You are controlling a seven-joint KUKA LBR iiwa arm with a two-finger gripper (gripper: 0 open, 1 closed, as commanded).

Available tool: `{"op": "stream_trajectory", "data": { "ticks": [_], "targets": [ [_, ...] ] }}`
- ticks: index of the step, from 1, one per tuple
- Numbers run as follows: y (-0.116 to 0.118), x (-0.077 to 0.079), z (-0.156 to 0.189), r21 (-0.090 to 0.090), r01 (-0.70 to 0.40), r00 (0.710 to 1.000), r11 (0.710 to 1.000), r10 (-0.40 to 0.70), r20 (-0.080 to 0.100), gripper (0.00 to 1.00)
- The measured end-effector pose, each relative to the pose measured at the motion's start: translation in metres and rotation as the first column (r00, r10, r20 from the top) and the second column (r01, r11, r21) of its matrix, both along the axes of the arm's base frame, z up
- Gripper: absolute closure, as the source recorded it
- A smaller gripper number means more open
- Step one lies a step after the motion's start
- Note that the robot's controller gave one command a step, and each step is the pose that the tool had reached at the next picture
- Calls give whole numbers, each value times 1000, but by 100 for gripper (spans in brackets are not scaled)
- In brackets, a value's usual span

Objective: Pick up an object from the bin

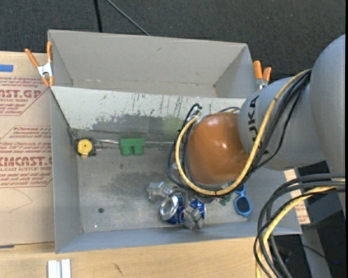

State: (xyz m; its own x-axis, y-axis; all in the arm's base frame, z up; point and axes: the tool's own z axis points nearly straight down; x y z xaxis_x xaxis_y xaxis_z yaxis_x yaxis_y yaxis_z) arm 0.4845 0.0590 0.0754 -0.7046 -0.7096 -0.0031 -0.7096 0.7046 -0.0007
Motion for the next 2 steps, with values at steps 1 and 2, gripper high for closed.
{"op": "stream_trajectory", "data": {
  "ticks": [1,2],
  "targets": [
    [0,1,1,1,2,1000,1000,-2,1,100],
    [44,40,128,3,43,999,999,-43,8,100]
  ]
}}
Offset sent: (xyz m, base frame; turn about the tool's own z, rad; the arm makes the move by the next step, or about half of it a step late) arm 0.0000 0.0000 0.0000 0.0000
